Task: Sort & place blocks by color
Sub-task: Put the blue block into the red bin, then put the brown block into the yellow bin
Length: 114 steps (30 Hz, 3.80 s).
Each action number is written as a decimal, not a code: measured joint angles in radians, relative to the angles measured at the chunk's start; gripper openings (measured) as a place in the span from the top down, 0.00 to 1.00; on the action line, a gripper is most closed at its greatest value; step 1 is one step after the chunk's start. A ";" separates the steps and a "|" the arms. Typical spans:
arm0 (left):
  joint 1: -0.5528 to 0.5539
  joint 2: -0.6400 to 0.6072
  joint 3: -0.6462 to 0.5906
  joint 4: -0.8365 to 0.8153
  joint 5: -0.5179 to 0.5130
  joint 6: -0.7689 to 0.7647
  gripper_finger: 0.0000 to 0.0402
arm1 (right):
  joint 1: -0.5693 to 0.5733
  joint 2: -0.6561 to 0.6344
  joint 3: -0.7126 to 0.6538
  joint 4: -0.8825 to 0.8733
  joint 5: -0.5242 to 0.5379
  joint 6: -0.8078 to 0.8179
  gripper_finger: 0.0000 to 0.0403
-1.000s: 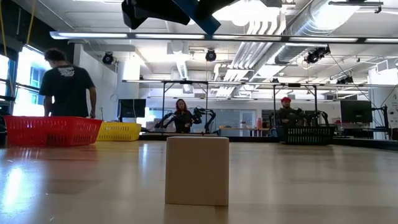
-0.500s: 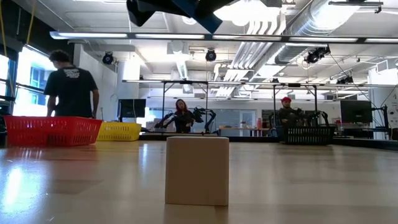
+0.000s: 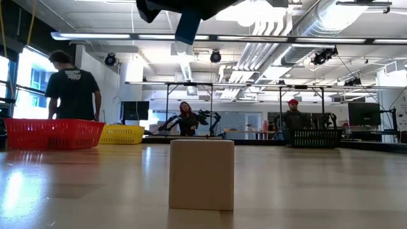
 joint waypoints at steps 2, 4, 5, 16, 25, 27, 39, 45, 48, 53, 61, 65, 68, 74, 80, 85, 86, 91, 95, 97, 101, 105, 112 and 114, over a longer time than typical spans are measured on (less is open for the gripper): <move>0.000 0.000 0.000 -0.019 0.000 0.023 0.91 | 0.000 0.000 0.000 0.000 -0.004 0.003 0.93; 0.000 0.000 0.000 -0.062 0.000 0.025 0.91 | 0.000 0.000 0.000 -0.001 -0.017 0.005 0.94; 0.000 0.000 0.000 -0.088 0.000 0.023 0.91 | 0.000 0.000 0.000 -0.002 -0.024 0.008 0.94; -0.008 -0.002 0.000 -0.537 -0.106 -0.103 0.91 | -0.014 0.001 0.000 -0.003 -0.100 0.146 0.76; 0.057 -0.034 0.003 -0.987 -0.181 -0.216 0.91 | -0.044 0.002 0.000 -0.008 -0.295 0.287 0.59; 0.080 -0.036 0.001 -1.076 -0.176 -0.223 0.91 | -0.052 0.002 0.000 -0.008 -0.346 0.307 0.58; 0.274 -0.039 -0.125 -1.159 -0.084 -0.084 0.91 | -0.064 0.002 -0.001 0.011 -0.418 0.324 0.57; 0.381 -0.039 -0.180 -1.171 -0.044 -0.007 0.90 | -0.064 0.002 -0.001 0.011 -0.418 0.324 0.57; 0.423 -0.038 -0.201 -1.155 -0.017 0.042 0.90 | -0.064 0.002 -0.001 0.012 -0.422 0.324 0.57; 0.492 -0.038 -0.228 -1.100 0.041 0.157 0.90 | -0.064 0.002 -0.001 0.055 -0.510 0.348 0.57; 0.551 -0.038 -0.241 -1.064 0.046 0.216 0.84 | -0.048 0.054 -0.001 0.148 -0.668 0.343 0.57; 0.563 -0.038 -0.241 -1.064 0.111 0.217 0.80 | -0.034 0.085 -0.002 0.158 -0.713 0.343 0.57; 0.569 -0.038 -0.241 -1.064 0.154 0.218 0.78 | -0.020 0.099 -0.002 0.162 -0.732 0.347 0.57; 0.569 -0.038 -0.241 -1.064 0.161 0.225 0.70 | 0.001 0.114 -0.002 0.173 -0.752 0.341 0.57; 0.569 -0.038 -0.241 -1.072 0.166 0.225 0.63 | 0.004 0.137 -0.002 0.175 -0.753 0.339 0.57; 0.569 -0.037 -0.225 -1.099 0.174 0.207 0.61 | 0.004 0.150 -0.003 0.187 -0.736 0.316 0.57; 0.568 -0.037 -0.215 -1.114 0.180 0.206 0.61 | 0.004 0.152 -0.003 0.183 -0.732 0.311 0.57; 0.561 -0.042 -0.148 -1.154 0.230 0.197 0.61 | 0.002 0.170 -0.003 0.198 -0.729 0.294 0.57; 0.539 -0.072 -0.088 -1.163 0.244 0.198 0.61 | 0.002 0.177 -0.003 0.213 -0.732 0.294 0.57; 0.531 -0.100 -0.060 -1.166 0.244 0.198 0.61 | 0.002 0.182 -0.003 0.217 -0.733 0.294 0.57; 0.513 -0.164 -0.013 -1.166 0.244 0.198 0.61 | 0.002 0.200 -0.003 0.229 -0.744 0.294 0.57; 0.501 -0.244 0.016 -1.167 0.245 0.196 0.61 | 0.001 0.204 -0.002 0.236 -0.728 0.296 0.57; 0.500 -0.393 0.032 -1.167 0.247 0.172 0.61 | 0.001 0.207 -0.002 0.235 -0.701 0.297 0.57; 0.500 -0.430 0.031 -1.166 0.247 0.170 0.61 | 0.002 0.206 -0.002 0.241 -0.685 0.297 0.57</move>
